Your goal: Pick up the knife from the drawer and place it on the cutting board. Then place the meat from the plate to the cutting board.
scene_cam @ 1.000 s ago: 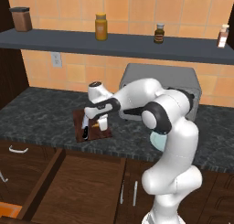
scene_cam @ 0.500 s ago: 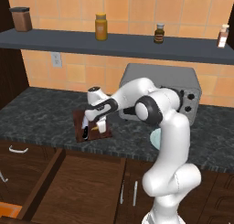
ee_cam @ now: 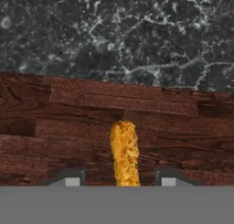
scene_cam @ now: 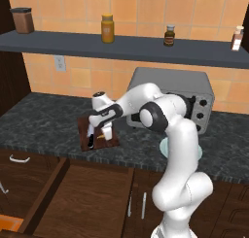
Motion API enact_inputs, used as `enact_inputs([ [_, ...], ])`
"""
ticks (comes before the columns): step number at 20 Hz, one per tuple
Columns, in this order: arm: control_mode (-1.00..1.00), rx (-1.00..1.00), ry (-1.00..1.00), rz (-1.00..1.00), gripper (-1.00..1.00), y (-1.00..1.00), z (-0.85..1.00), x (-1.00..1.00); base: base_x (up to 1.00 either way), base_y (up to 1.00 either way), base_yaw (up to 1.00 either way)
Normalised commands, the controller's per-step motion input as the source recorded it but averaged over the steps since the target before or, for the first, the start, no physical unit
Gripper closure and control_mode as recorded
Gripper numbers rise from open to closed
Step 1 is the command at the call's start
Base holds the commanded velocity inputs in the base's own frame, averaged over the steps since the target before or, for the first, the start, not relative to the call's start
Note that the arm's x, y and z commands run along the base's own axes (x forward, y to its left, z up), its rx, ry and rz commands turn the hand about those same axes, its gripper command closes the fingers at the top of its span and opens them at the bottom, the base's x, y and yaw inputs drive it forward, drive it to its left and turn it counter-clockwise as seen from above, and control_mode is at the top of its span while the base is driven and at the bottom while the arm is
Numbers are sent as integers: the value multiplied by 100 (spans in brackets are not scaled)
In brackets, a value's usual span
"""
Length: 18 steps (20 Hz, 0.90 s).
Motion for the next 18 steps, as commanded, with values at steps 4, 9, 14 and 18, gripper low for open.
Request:
enact_inputs([
  [4, -100, 2, -5, 0, -100, -29, 7, -45, 0, 0, 0],
  [9, -100, 2, -6, 0, -100, -27, 22, -71, 0, 0, 0],
  [14, -100, 0, -6, 0, -100, -10, 50, -82, 0, 0, 0],
  [18, -100, 0, -5, 0, -100, 0, 70, -82, 0, 0, 0],
])
